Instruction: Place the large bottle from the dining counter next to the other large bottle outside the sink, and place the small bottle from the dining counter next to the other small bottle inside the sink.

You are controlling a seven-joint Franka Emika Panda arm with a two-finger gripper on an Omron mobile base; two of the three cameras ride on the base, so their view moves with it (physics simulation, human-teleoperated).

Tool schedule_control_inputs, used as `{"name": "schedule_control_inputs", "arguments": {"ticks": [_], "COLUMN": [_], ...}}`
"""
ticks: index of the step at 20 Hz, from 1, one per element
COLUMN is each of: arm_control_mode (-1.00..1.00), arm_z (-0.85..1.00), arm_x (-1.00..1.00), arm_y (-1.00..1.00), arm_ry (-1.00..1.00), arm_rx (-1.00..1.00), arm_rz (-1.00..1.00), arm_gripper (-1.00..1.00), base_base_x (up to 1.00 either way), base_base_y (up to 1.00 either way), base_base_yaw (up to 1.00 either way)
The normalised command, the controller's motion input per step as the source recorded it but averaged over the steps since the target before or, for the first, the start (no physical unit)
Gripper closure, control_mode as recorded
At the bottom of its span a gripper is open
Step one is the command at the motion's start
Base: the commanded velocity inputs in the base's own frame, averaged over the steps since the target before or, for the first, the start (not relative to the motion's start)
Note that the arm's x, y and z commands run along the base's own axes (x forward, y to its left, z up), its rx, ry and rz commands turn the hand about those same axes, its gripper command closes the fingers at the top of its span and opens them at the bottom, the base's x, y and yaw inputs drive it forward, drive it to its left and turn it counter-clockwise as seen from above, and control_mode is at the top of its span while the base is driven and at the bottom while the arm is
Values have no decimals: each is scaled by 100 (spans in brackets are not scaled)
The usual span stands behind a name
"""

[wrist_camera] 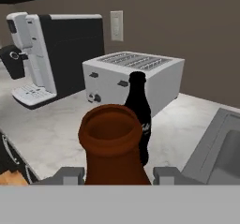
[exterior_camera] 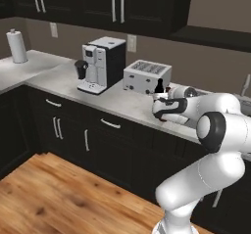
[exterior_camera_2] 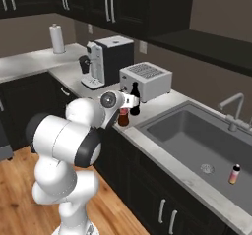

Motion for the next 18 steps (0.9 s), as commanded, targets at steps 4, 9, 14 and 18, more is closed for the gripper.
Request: {"name": "schedule_control_inputs", "arguments": {"ticks": [4, 9, 14, 18], "arm_control_mode": [100, 100, 100, 100], "arm_z": [0, 0, 0, 0], "arm_x": [0, 0, 0, 0], "arm_y": [0, 0, 0, 0], "arm_ry": [0, 0, 0, 0], "arm_rx": [0, 0, 0, 0], "arm_rz": [0, 0, 0, 0], "arm_gripper": [100, 100, 100, 100], "base_base_x": [50, 24, 4, 1], "base_base_y": [0, 0, 0, 0], "base_base_yaw": [-8, -1, 0, 0]}}
